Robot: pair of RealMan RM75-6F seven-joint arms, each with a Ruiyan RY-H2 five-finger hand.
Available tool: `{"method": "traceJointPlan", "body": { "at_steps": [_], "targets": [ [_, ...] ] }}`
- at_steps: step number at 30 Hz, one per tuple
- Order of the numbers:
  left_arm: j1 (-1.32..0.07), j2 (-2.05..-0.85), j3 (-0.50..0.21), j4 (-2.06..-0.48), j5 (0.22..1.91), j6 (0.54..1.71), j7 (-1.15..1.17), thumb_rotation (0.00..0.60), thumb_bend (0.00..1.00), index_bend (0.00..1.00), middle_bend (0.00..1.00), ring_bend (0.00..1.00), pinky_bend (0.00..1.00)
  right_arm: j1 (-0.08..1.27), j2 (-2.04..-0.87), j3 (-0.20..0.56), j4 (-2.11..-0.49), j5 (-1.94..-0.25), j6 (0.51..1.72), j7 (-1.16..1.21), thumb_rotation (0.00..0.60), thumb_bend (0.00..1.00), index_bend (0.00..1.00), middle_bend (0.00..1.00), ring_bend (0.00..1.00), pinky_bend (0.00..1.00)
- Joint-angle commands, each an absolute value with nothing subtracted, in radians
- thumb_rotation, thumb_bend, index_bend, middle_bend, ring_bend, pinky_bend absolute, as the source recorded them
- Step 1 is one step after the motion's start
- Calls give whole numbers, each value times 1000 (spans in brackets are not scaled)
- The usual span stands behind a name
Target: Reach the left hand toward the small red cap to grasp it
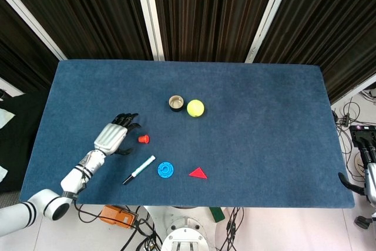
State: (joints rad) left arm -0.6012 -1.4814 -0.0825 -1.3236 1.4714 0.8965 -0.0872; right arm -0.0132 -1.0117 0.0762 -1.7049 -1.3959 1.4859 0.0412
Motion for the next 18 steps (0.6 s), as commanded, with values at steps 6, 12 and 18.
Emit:
{"method": "traceJointPlan", "body": {
  "at_steps": [6,12,18],
  "targets": [
    [-647,-1535,-97,-1265,1423,846,-50,600,180,332,0,0,57,-14,-1011,77,-1707,-1390,1484,37,600,400,183,135,36,0],
    [-654,-1542,-94,-1274,1414,855,-35,600,189,434,0,0,57,-13,-1009,82,-1709,-1376,1479,37,600,401,183,135,36,0],
    [-666,-1555,-89,-1272,1393,842,-10,600,206,469,0,0,57,-15,-1008,82,-1714,-1370,1478,32,600,401,183,135,36,0]
  ]
}}
